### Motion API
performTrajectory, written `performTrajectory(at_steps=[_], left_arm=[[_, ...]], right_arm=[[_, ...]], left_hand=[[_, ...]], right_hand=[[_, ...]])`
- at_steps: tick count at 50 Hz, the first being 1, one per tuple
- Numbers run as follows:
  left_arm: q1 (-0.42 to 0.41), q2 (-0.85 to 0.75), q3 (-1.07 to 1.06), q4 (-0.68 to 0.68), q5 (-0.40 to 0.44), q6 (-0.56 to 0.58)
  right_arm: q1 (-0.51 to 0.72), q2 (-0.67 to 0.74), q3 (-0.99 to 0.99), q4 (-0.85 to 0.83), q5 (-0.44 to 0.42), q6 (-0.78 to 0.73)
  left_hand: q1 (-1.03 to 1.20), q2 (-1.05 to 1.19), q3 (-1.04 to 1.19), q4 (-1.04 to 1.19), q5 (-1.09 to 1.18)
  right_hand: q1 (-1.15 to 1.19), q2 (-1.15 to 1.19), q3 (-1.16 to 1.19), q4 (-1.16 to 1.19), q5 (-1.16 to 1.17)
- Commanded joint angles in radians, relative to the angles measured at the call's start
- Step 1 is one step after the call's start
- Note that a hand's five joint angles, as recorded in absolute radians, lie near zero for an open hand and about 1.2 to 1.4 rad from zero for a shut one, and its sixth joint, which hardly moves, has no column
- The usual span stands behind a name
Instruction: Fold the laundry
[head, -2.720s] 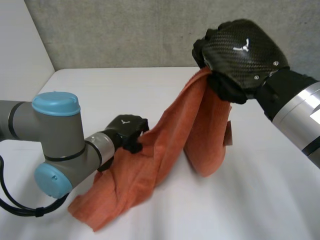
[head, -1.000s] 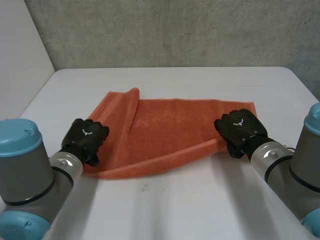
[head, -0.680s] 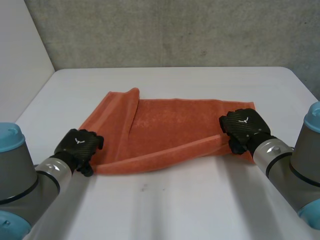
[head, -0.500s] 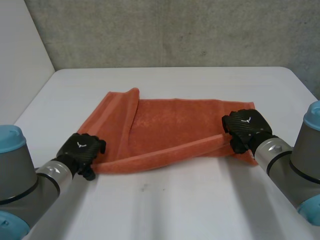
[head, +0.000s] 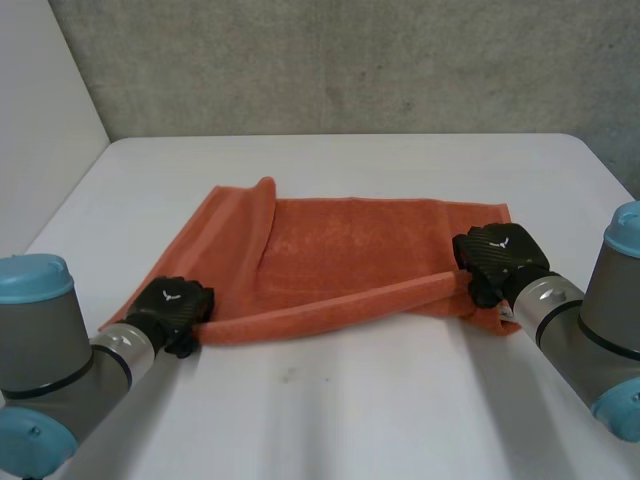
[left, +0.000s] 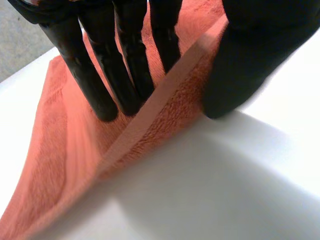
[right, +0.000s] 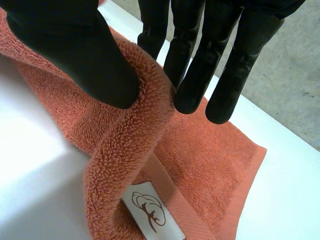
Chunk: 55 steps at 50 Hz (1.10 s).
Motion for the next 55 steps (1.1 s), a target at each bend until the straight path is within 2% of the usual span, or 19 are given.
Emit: performTrajectory(at_steps=[1, 12, 16, 21, 26, 30, 34, 37, 39, 44, 48, 50, 52, 54, 55], left_arm=[[0.002, 0.011, 0.006, 0.080, -0.005, -0.002], [-0.011, 0.147, 0.000, 0.080, -0.021, -0.022], [-0.003, 0.210, -0.015, 0.049, -0.019, -0.021], [0.020, 0.296, -0.052, -0.064, -0.033, -0.001], [0.029, 0.354, -0.069, -0.265, -0.036, 0.080], [0.028, 0.341, -0.072, -0.289, -0.034, 0.116], [0.026, 0.282, -0.052, -0.269, -0.034, 0.127], [0.023, 0.186, 0.006, -0.252, -0.042, 0.150], [0.017, 0.124, 0.064, -0.250, -0.047, 0.174], [0.009, 0.018, 0.248, -0.236, -0.082, 0.251], [-0.021, -0.026, 0.481, -0.200, -0.123, 0.280], [-0.046, -0.026, 0.622, -0.145, -0.133, 0.275], [-0.055, -0.017, 0.696, -0.079, -0.136, 0.269], [-0.066, 0.014, 0.768, 0.062, -0.139, 0.248], [-0.064, 0.030, 0.776, 0.116, -0.139, 0.237]], right_arm=[[-0.006, -0.002, -0.002, 0.000, 0.002, 0.000], [-0.009, -0.066, -0.006, 0.021, 0.002, -0.012], [-0.019, -0.118, -0.014, 0.112, -0.004, -0.060], [-0.062, -0.192, -0.037, 0.308, -0.007, -0.213], [-0.097, -0.212, -0.031, 0.513, -0.011, -0.412], [-0.092, -0.203, -0.020, 0.571, -0.015, -0.478], [-0.091, -0.126, -0.019, 0.571, -0.011, -0.492], [-0.088, 0.010, -0.071, 0.566, -0.001, -0.495], [-0.088, 0.047, -0.114, 0.558, 0.000, -0.488], [-0.085, 0.084, -0.282, 0.493, 0.020, -0.453], [-0.071, 0.086, -0.497, 0.379, 0.061, -0.348], [-0.068, 0.086, -0.581, 0.319, 0.081, -0.299], [-0.065, 0.049, -0.693, 0.165, 0.111, -0.218], [-0.066, 0.028, -0.706, 0.123, 0.114, -0.207], [-0.066, -0.021, -0.703, 0.041, 0.117, -0.189]], left_hand=[[0.486, 0.419, 0.419, 0.428, 0.436], [0.486, 0.419, 0.419, 0.428, 0.436], [0.486, 0.419, 0.419, 0.428, 0.436], [0.486, 0.419, 0.419, 0.428, 0.436], [0.486, 0.419, 0.419, 0.428, 0.436], [0.486, 0.419, 0.419, 0.428, 0.436], [0.486, 0.419, 0.419, 0.428, 0.436], [0.486, 0.419, 0.419, 0.428, 0.436], [0.486, 0.419, 0.419, 0.428, 0.436], [0.486, 0.419, 0.419, 0.428, 0.436], [0.486, 0.419, 0.419, 0.428, 0.436], [0.486, 0.419, 0.419, 0.428, 0.436], [0.486, 0.419, 0.419, 0.428, 0.436], [0.486, 0.419, 0.419, 0.428, 0.436], [0.486, 0.419, 0.419, 0.428, 0.436]], right_hand=[[0.421, 0.218, 0.212, 0.204, 0.230], [0.421, 0.218, 0.212, 0.204, 0.230], [0.421, 0.218, 0.212, 0.204, 0.230], [0.421, 0.218, 0.212, 0.204, 0.230], [0.421, 0.218, 0.212, 0.204, 0.230], [0.421, 0.218, 0.212, 0.204, 0.230], [0.421, 0.218, 0.212, 0.204, 0.230], [0.421, 0.218, 0.212, 0.204, 0.230], [0.421, 0.218, 0.212, 0.204, 0.230], [0.421, 0.218, 0.212, 0.204, 0.230], [0.421, 0.218, 0.212, 0.204, 0.230], [0.421, 0.218, 0.212, 0.204, 0.230], [0.421, 0.218, 0.212, 0.204, 0.230], [0.421, 0.218, 0.212, 0.204, 0.230], [0.421, 0.218, 0.212, 0.204, 0.230]])
